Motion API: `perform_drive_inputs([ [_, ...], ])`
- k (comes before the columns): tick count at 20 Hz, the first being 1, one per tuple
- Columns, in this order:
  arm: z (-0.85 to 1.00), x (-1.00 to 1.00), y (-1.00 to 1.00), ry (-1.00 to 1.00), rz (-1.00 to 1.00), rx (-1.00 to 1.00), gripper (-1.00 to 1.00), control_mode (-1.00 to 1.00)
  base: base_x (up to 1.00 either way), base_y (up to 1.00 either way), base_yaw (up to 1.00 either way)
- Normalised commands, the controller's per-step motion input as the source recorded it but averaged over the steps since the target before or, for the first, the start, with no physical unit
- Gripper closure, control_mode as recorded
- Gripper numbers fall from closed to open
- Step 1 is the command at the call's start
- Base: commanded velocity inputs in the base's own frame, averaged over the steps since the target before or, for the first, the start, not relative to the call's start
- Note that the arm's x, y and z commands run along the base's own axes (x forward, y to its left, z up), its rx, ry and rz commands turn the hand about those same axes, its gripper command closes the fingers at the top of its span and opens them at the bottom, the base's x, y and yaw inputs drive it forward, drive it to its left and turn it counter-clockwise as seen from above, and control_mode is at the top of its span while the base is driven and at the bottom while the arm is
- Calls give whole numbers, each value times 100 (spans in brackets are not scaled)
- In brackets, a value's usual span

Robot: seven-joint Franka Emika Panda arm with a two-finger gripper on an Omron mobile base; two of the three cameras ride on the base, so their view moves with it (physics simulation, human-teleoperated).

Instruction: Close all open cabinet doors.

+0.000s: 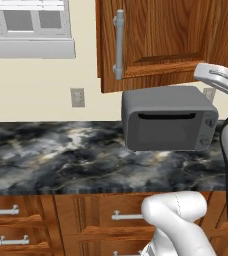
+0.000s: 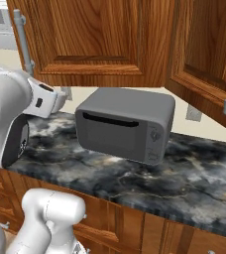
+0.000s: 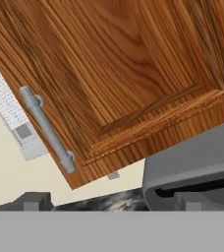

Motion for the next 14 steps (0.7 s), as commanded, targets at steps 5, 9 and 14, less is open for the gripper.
perform_drive_inputs([
  [5, 0, 23, 0, -2, 0, 0, -100, -100, 0, 0, 0],
  [9, 4, 30, 0, 0, 0, 0, -100, -100, 0, 0, 0],
  [14, 9, 34, 0, 0, 0, 0, -100, -100, 0, 0, 0],
])
